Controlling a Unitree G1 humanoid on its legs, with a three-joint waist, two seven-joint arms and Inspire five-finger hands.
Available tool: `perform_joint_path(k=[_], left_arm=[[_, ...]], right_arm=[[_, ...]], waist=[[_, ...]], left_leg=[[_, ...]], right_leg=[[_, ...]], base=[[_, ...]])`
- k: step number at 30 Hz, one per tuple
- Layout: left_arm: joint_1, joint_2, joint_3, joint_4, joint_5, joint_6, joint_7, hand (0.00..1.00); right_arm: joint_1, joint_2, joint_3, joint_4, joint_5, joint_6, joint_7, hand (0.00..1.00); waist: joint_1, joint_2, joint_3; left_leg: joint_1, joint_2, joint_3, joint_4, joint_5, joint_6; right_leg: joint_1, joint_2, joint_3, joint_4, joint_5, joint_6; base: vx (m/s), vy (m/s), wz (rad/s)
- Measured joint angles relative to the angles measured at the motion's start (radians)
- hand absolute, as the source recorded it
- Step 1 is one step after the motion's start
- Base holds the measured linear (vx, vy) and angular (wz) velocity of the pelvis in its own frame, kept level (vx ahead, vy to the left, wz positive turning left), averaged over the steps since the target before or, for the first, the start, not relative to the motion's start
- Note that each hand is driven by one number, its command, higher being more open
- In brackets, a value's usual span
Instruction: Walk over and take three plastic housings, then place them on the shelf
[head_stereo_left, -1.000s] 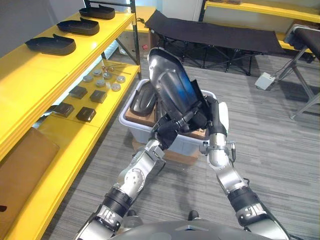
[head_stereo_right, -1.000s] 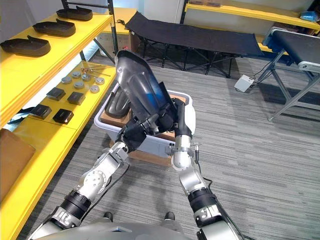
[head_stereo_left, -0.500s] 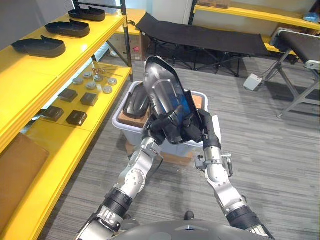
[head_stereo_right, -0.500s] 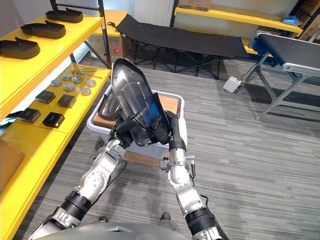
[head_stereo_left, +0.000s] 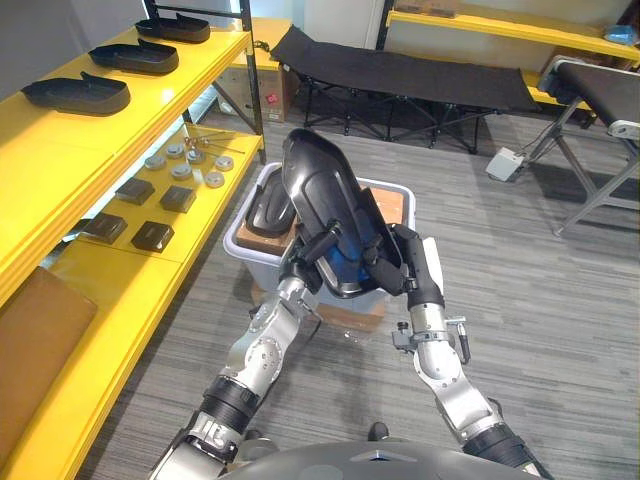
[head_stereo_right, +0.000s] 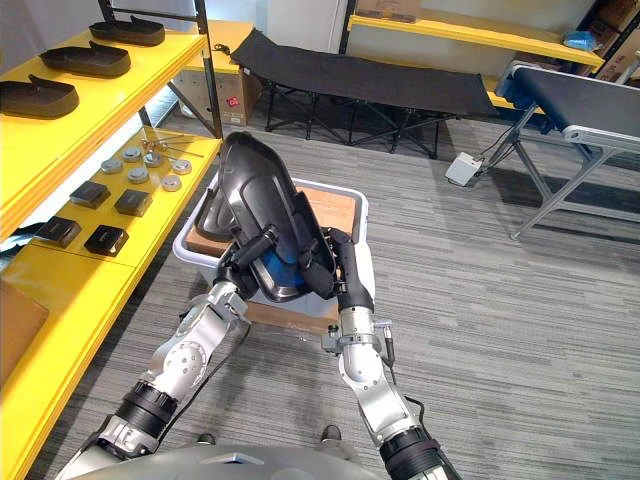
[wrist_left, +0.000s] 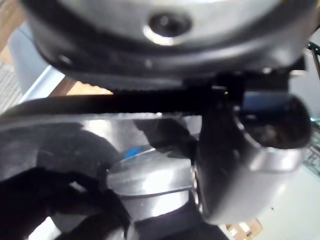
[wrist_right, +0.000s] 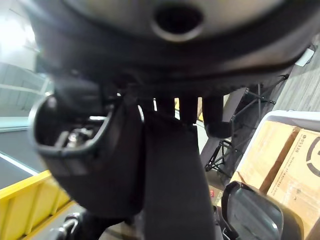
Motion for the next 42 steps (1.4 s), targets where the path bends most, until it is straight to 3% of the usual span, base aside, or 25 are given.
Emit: perform_joint_path(k=[1,2,8,11,14,19,23,25,29,34,37,40,42], left_arm=[[0.000,0.012,-0.003,0.000,-0.001,-0.004,-0.014,0.00],[0.000,0.020,-0.006,0.000,-0.003,-0.014,-0.022,0.00],[0.000,0.031,-0.041,0.006,0.000,-0.102,-0.030,0.00],[0.007,0.033,-0.040,-0.004,0.024,-0.114,-0.029,0.00],[0.090,0.015,-0.012,-0.111,0.193,-0.122,0.004,0.00],[0.162,-0.040,0.040,-0.215,0.500,-0.141,0.131,0.00],[0.207,-0.074,0.128,-0.251,0.714,-0.208,0.226,0.00],[0.229,-0.080,0.170,-0.269,0.757,-0.238,0.230,0.00],[0.301,-0.078,0.216,-0.341,0.738,-0.288,0.175,0.00],[0.354,-0.071,0.253,-0.340,0.694,-0.289,0.156,0.00],[0.386,-0.070,0.282,-0.339,0.658,-0.289,0.143,0.00],[0.403,-0.072,0.325,-0.339,0.657,-0.290,0.137,0.00],[0.413,-0.075,0.344,-0.342,0.657,-0.290,0.126,0.00]], right_arm=[[0.000,-0.001,0.008,-0.002,0.001,0.000,-0.007,0.00],[0.000,-0.003,0.016,-0.005,0.001,0.000,-0.017,1.00],[0.000,-0.006,0.060,-0.042,0.013,-0.003,-0.040,1.00],[0.000,-0.001,0.059,-0.066,0.067,-0.005,-0.028,1.00],[-0.001,0.010,0.050,-0.075,0.167,-0.008,0.008,1.00],[0.010,0.053,0.018,-0.076,0.324,-0.031,0.089,1.00],[0.069,0.084,-0.044,-0.080,0.503,-0.072,0.194,1.00],[0.096,0.089,-0.081,-0.083,0.561,-0.073,0.228,1.00],[0.182,0.102,-0.174,-0.129,0.676,-0.074,0.312,1.00],[0.229,0.111,-0.270,-0.152,0.675,-0.055,0.371,1.00],[0.244,0.110,-0.303,-0.152,0.676,-0.030,0.395,1.00],[0.247,0.110,-0.305,-0.150,0.663,-0.007,0.406,1.00],[0.238,0.107,-0.297,-0.140,0.626,0.002,0.411,1.00]], waist=[[-0.001,0.000,0.000],[-0.002,0.000,0.000],[0.000,0.000,0.000],[0.001,0.001,0.000],[0.000,0.004,0.000],[0.001,0.022,-0.004],[0.001,0.044,-0.017],[0.001,0.050,-0.020],[0.001,0.050,-0.021],[-0.028,0.049,-0.022],[-0.028,0.050,-0.022],[-0.022,0.052,-0.024],[-0.012,0.056,-0.026]], left_leg=[[0.000,0.000,0.001,0.000,0.000,0.000],[0.000,0.000,0.001,0.001,0.000,0.000],[-0.003,-0.002,0.006,0.001,0.000,0.000],[-0.004,-0.002,0.007,0.003,-0.001,0.001],[-0.001,-0.003,0.017,0.003,-0.005,0.001],[0.003,-0.003,0.019,0.000,-0.005,0.001],[0.006,-0.003,0.018,-0.009,-0.006,0.001],[0.009,-0.004,0.020,-0.016,-0.005,0.000],[0.009,-0.003,0.043,-0.017,-0.007,-0.002],[0.015,-0.002,0.070,-0.016,-0.013,-0.002],[0.026,0.000,0.086,-0.015,-0.020,-0.002],[0.019,-0.001,0.068,-0.011,-0.020,-0.002],[-0.016,-0.007,-0.001,0.005,-0.018,0.002]], right_leg=[[0.000,0.000,0.001,0.000,0.000,0.000],[0.000,-0.001,0.001,-0.001,0.000,0.000],[0.003,0.000,0.002,-0.020,0.013,0.000],[0.002,-0.001,0.005,-0.021,0.014,0.000],[-0.004,0.000,0.011,-0.017,0.013,0.000],[-0.005,-0.001,0.012,-0.013,0.012,-0.001],[-0.006,-0.001,0.007,-0.012,0.007,-0.004],[-0.008,0.000,0.007,-0.011,0.006,-0.003],[-0.026,0.000,0.028,-0.005,0.004,-0.005],[-0.044,0.002,0.059,0.000,0.006,-0.002],[-0.044,0.006,0.075,-0.001,0.006,-0.002],[-0.035,0.003,0.056,-0.005,0.006,-0.001],[-0.011,-0.005,-0.013,-0.018,0.006,-0.001]], base=[[0.00,0.000,0.00],[0.00,0.000,0.00],[0.00,0.000,-0.02],[-0.01,0.001,-0.01],[-0.01,0.001,-0.09],[0.00,0.000,-0.01],[0.00,0.000,0.00],[0.00,0.000,0.00],[0.00,0.006,-0.12],[-0.01,0.003,-0.21],[-0.01,0.000,-0.16],[-0.01,-0.004,0.18],[-0.01,-0.017,0.75]])
